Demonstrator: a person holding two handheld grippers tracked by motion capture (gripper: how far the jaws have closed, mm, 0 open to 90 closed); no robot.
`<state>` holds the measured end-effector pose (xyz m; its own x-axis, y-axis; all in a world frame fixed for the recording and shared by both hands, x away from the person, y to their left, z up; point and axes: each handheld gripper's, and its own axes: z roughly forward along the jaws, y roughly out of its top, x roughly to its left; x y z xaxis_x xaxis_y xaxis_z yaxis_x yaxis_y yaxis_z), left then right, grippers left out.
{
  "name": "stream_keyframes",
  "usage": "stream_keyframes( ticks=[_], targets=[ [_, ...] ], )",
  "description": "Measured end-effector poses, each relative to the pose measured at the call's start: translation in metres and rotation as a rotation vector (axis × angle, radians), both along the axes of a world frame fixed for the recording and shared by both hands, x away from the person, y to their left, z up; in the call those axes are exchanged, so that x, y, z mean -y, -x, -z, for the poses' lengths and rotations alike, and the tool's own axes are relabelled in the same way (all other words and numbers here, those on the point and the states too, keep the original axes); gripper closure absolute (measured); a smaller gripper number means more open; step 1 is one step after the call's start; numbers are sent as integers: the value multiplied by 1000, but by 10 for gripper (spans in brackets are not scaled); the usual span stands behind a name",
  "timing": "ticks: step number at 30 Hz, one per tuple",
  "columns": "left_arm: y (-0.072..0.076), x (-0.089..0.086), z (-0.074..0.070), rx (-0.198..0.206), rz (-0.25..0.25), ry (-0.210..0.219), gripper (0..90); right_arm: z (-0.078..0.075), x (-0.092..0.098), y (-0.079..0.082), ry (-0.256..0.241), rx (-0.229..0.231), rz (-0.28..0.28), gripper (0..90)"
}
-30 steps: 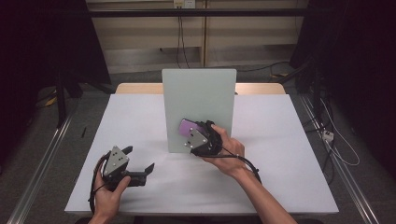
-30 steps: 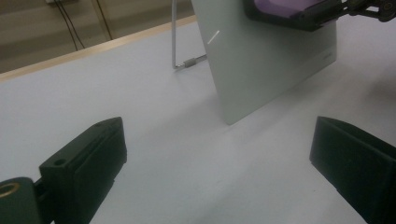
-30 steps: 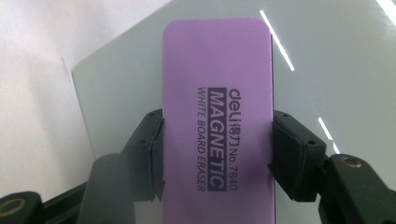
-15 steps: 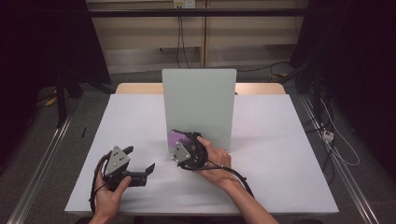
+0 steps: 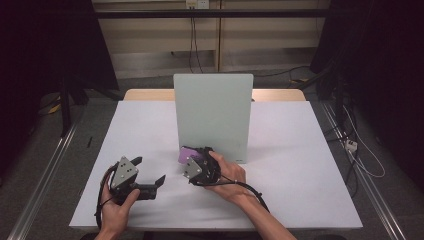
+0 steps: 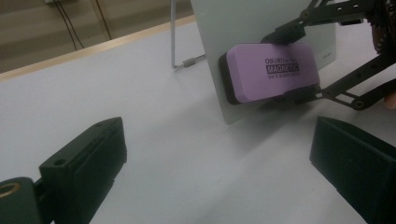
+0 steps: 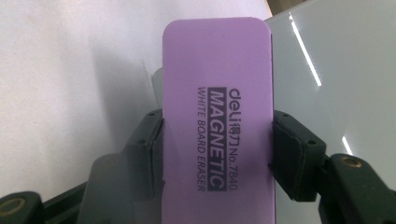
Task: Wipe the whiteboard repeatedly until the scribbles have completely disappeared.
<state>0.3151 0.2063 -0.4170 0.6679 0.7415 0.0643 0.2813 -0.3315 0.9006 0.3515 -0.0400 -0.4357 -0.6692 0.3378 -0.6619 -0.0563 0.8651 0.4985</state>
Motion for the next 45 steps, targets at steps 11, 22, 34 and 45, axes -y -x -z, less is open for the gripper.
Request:
stream_keyframes(
  ticks=[11, 22, 34, 45],
  targets=[
    [0, 0, 0, 2, -4, 2, 38, -19, 20, -5, -39, 36, 42, 422],
    [0, -1, 0, 2, -5, 4, 37, -39, 35, -10, -110, 56, 95, 421],
    [1, 0, -1, 5, -1, 0, 37, -36, 62, -6, -119, 92, 116, 421],
    [-1, 3, 0, -1, 4, -2, 37, -4, 35, 4, -54, 41, 62, 421]
  ],
)
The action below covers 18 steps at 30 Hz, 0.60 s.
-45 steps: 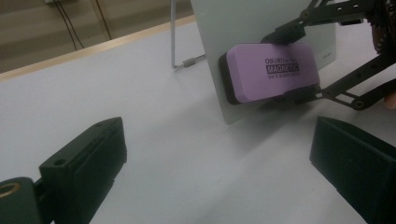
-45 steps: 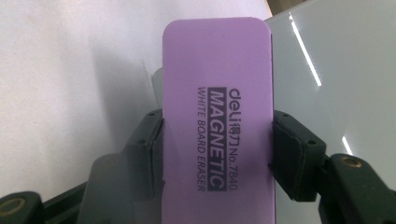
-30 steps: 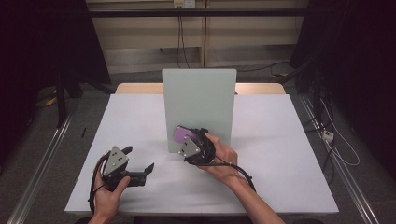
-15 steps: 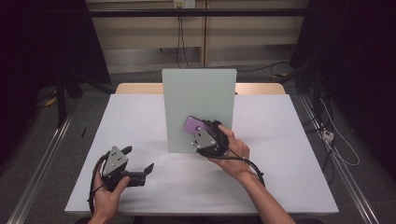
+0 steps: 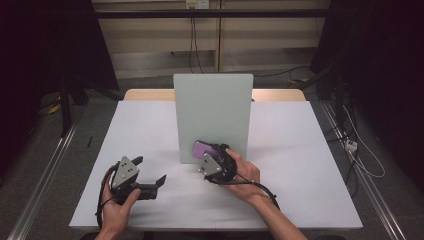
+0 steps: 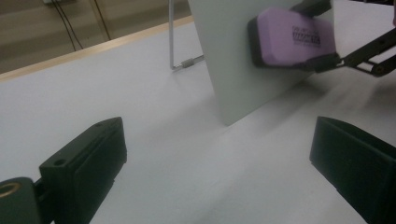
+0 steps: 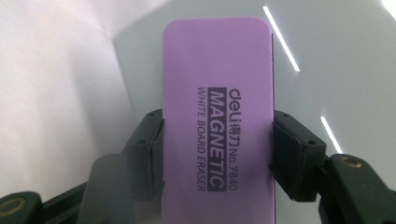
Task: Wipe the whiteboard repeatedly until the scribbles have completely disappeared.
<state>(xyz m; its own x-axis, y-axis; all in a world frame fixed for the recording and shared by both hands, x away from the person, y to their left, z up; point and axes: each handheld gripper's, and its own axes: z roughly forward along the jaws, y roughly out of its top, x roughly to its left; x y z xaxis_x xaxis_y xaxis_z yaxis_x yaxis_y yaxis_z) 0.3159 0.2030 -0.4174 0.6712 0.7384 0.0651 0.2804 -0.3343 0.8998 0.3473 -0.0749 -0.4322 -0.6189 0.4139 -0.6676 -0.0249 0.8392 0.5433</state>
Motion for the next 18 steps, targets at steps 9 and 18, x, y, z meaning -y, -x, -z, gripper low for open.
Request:
stream_keyframes(
  ticks=[9, 18],
  targets=[
    [0, -2, 0, -2, -2, 3, 37, 7, -31, -1, 50, 2, -89, 421],
    [1, -3, 0, 0, -8, 12, 37, 10, -27, -1, 44, -14, -70, 421]
  ],
)
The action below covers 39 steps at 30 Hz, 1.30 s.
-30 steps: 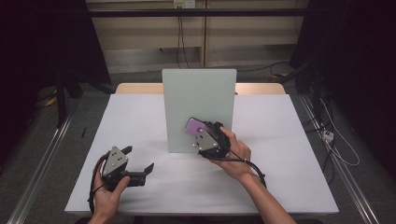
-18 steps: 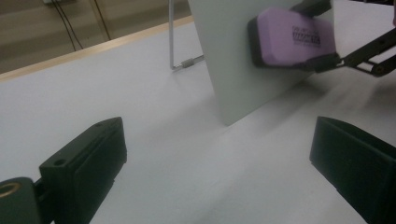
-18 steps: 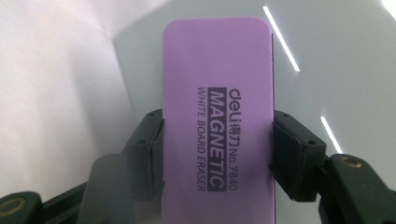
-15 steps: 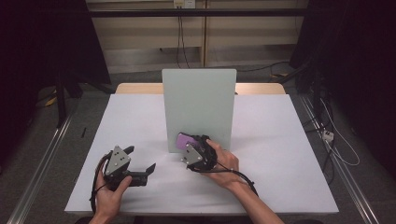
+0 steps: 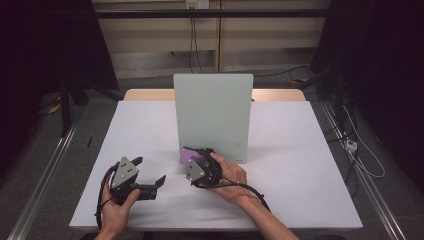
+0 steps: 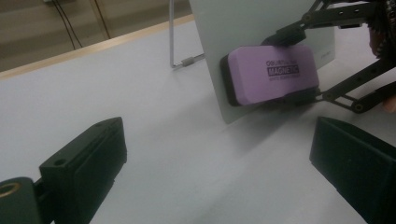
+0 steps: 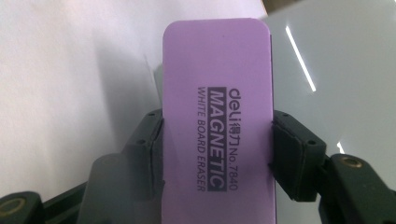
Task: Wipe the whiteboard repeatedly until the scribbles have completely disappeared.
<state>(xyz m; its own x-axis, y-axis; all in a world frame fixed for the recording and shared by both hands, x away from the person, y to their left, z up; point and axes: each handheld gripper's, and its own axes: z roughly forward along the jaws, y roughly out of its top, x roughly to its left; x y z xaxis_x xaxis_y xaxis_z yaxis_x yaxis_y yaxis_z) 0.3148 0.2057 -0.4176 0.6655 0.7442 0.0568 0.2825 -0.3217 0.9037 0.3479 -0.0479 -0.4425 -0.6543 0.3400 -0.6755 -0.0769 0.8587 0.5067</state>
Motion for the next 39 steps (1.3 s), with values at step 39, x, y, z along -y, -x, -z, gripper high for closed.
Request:
stream_keyframes(
  ticks=[39],
  targets=[
    [-1, 6, 2, -18, 13, -10, 37, -11, 92, 6, -42, 38, 60, 421]
  ],
)
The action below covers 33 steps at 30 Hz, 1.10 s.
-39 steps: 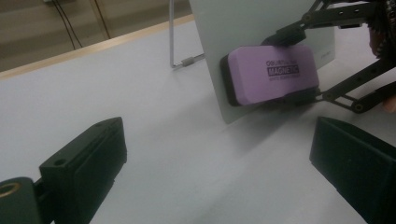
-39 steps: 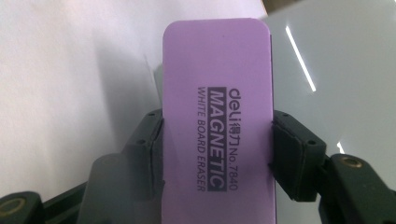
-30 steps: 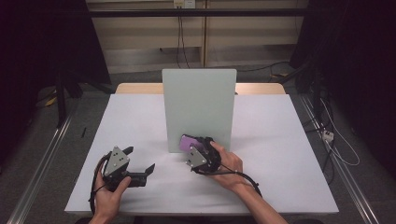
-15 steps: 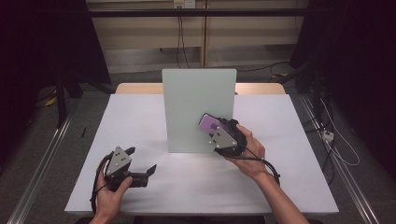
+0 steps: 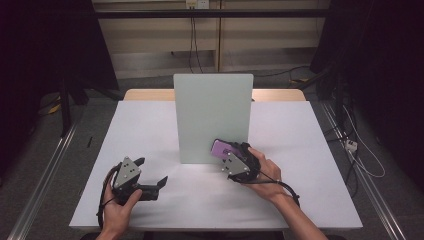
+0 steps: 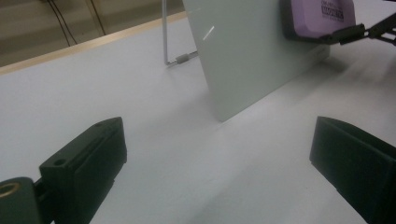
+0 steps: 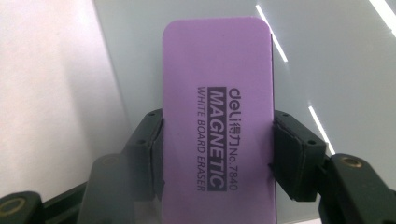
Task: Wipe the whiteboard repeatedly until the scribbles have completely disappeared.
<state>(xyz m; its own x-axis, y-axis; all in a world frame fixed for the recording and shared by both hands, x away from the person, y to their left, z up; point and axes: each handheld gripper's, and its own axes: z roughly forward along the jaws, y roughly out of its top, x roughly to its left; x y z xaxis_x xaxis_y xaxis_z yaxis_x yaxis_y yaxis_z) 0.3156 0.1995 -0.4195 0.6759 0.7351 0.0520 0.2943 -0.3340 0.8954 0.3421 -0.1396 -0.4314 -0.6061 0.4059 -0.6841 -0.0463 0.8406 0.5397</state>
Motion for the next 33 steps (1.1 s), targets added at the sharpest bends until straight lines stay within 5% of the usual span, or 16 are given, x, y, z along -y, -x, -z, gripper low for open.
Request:
stream_keyframes(
  ticks=[16, 18, 24, 33],
  targets=[
    [0, -1, 0, 1, -2, -2, 37, 9, -7, 0, 23, -83, -59, 421],
    [0, -1, 0, 0, -2, -2, 37, 6, -6, -1, 27, -69, -57, 421],
    [0, -1, 0, 2, 2, -13, 37, -15, 0, -7, -87, -22, 22, 421],
    [0, -1, 0, 1, 2, -11, 37, -32, 16, -11, -133, 29, 86, 421]
  ],
)
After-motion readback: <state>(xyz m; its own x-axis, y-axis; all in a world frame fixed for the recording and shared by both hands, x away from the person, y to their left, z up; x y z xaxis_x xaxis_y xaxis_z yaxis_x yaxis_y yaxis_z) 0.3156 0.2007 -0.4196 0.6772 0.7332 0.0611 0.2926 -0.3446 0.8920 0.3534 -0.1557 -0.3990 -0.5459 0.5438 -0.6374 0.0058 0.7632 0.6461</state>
